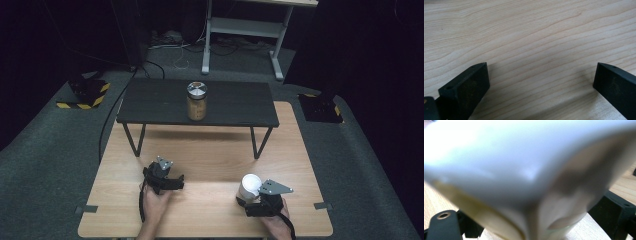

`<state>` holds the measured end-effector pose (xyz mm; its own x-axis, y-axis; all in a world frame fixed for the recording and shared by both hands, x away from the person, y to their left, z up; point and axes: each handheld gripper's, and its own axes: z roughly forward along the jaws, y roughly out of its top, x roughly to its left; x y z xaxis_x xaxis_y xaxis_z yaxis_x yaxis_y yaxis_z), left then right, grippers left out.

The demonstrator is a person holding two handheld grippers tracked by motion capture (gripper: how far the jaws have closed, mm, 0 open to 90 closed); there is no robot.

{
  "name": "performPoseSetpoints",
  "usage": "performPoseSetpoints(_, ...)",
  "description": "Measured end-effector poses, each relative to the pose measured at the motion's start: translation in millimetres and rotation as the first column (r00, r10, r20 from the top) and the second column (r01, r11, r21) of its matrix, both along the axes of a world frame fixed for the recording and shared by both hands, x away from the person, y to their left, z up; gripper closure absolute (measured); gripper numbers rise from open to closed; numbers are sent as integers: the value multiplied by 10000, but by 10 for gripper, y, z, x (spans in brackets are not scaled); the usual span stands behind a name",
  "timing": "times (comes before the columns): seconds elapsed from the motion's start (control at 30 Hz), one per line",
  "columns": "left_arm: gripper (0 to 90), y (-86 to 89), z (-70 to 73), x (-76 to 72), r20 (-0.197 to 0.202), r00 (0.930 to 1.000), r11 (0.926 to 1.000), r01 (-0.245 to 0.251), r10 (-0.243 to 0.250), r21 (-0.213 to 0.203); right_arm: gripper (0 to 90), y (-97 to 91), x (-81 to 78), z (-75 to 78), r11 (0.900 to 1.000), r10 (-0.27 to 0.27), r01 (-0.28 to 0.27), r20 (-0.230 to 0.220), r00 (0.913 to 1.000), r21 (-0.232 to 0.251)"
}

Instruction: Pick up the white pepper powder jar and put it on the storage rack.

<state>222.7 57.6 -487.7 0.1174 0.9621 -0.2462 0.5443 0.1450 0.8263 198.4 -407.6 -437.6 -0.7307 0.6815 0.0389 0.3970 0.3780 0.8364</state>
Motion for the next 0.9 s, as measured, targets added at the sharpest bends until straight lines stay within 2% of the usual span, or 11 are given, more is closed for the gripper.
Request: performPoseSetpoints(0.9, 5, 1, 1, 0, -8, 10000, 10000, 10, -10, 12, 200, 84, -1, -22, 9998, -185, 186, 131, 9997, -54)
